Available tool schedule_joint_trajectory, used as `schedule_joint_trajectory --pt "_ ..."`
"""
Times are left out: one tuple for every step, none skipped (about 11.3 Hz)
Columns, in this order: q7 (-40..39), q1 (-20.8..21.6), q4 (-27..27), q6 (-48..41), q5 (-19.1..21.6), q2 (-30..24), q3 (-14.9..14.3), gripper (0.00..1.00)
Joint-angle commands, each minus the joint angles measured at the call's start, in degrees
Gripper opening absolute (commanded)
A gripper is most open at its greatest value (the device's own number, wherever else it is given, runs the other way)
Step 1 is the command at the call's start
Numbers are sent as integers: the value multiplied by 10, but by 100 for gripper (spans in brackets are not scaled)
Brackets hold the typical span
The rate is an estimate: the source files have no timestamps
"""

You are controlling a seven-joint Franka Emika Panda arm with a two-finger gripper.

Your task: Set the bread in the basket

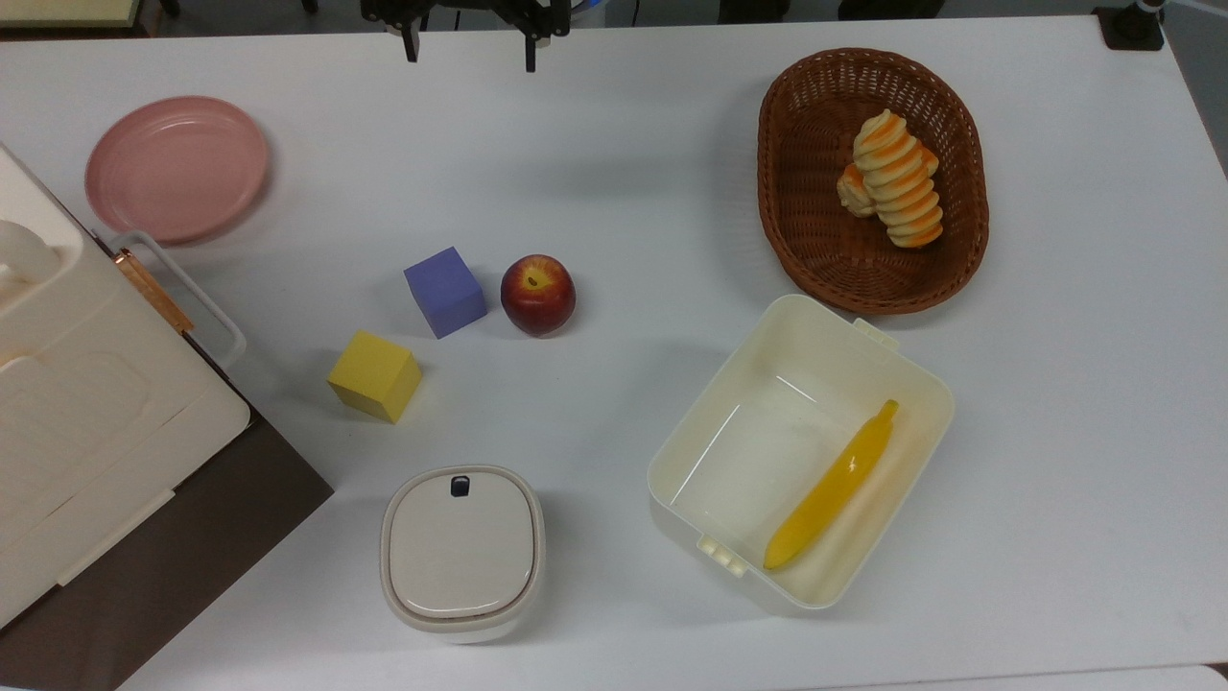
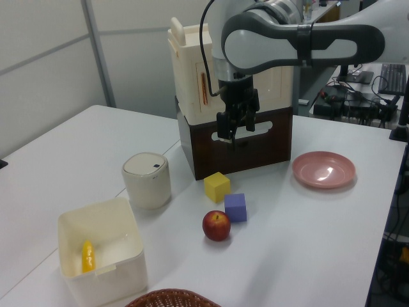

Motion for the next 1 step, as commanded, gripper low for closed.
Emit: schedule_joint_trajectory --pt "-18 1 -12 -5 4 -18 -7 100"
